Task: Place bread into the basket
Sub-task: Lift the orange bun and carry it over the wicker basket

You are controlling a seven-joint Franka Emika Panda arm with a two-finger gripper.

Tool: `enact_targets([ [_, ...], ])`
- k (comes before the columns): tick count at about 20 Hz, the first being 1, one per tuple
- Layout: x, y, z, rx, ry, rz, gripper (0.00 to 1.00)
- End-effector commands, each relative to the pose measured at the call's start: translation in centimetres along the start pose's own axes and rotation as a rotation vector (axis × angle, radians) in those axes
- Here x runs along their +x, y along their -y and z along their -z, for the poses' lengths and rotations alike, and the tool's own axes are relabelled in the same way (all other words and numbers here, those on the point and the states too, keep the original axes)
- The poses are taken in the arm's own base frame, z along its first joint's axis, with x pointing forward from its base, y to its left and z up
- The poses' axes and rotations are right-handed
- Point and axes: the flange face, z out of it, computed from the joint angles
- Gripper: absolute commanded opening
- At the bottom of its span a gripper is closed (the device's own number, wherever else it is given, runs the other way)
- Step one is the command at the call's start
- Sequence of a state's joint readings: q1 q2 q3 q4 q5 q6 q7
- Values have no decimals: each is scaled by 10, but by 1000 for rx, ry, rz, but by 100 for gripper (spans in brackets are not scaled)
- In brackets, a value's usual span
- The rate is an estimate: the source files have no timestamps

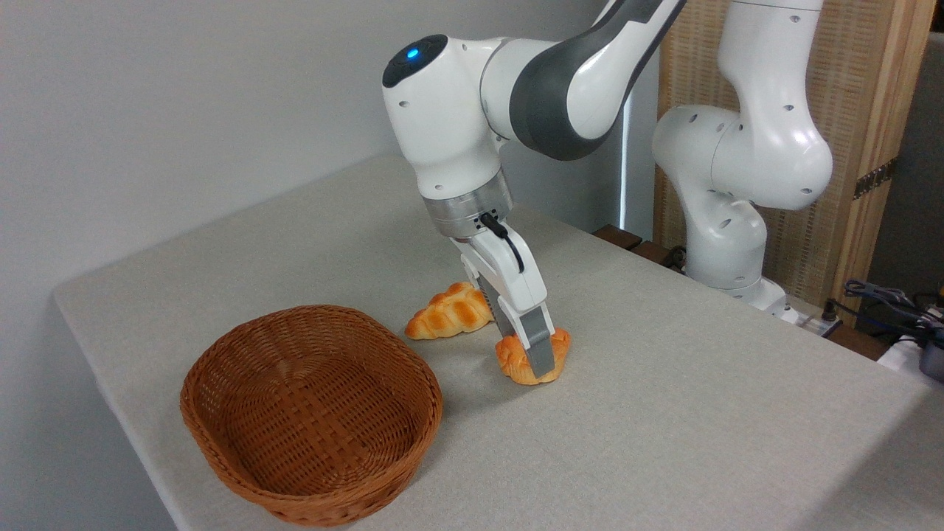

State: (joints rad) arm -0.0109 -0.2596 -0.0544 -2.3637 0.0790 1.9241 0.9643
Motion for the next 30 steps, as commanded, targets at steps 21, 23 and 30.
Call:
enact_targets([
  [21, 28, 29, 97, -29, -203, 50, 36],
  [23, 40, 47, 111, -31, -239, 91, 36],
  [30, 86, 115, 117, -37, -277, 266, 37],
])
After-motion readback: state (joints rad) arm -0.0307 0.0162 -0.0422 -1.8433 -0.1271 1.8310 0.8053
